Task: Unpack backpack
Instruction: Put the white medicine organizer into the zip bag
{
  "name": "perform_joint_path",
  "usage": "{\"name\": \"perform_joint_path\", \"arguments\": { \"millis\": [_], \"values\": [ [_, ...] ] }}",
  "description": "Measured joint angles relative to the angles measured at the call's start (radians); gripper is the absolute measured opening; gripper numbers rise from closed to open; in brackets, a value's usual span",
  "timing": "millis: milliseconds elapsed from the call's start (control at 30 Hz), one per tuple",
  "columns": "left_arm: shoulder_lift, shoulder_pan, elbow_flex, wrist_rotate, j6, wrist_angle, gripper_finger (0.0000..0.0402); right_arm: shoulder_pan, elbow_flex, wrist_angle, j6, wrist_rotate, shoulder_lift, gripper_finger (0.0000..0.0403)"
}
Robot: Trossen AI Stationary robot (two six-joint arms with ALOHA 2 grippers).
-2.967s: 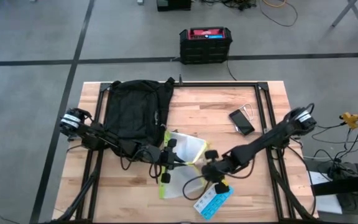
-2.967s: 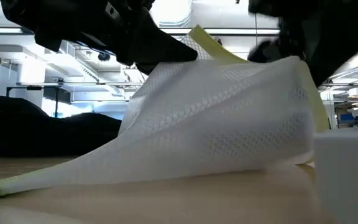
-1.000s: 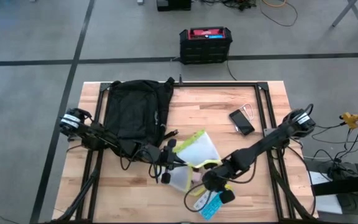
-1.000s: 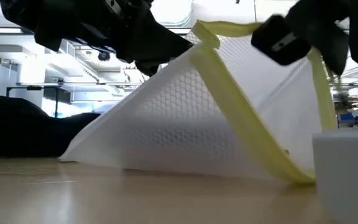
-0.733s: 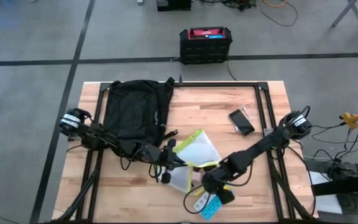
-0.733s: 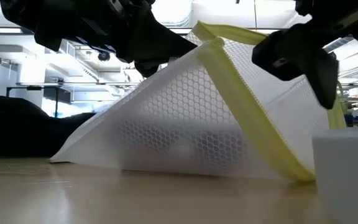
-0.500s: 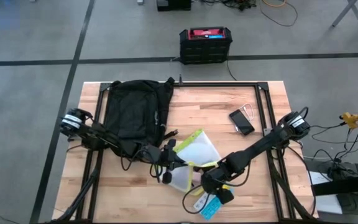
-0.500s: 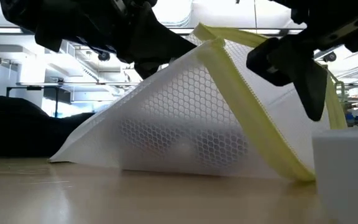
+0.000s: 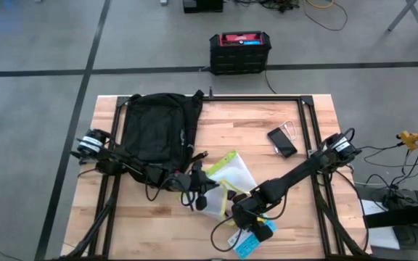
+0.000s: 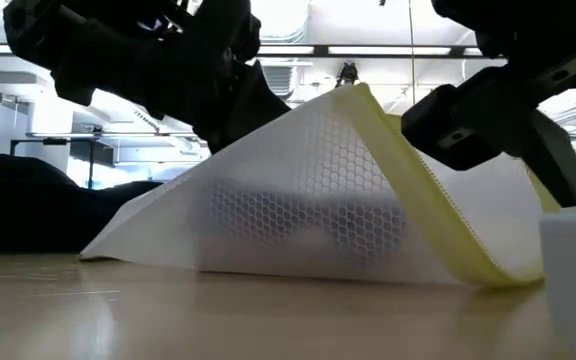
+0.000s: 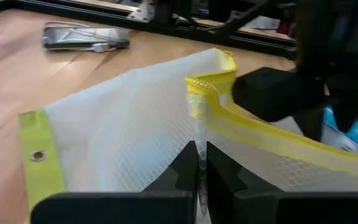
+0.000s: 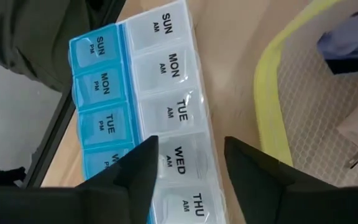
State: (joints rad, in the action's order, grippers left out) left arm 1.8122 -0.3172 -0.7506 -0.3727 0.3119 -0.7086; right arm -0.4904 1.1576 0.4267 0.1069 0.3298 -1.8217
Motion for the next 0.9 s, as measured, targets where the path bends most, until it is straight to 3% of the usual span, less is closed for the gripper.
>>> {"name": "perform_joint_path", "arguments": {
  "millis": [333, 500, 700, 900],
  "values": [
    [0.0, 0.001, 0.0, -0.012, 0.021, 0.016, 0.0, 0.0, 0.0, 0.002, 0.014, 0.018, 0.0, 0.0008],
    [0.0, 0.001, 0.0, -0.013, 0.021, 0.017, 0.0, 0.011, 0.016, 0.048, 0.007, -0.016, 0.0, 0.0014],
    [0.0, 0.001, 0.0, -0.015, 0.021, 0.021, 0.0, 0.009, 0.076, 0.27, 0.008, -0.234, 0.022, 0.0003],
    [0.0, 0.001, 0.0, -0.014, 0.012, 0.039, 0.0, -0.05, 0.08, 0.255, 0.113, -0.23, 0.067, 0.0003]
  ]
}}
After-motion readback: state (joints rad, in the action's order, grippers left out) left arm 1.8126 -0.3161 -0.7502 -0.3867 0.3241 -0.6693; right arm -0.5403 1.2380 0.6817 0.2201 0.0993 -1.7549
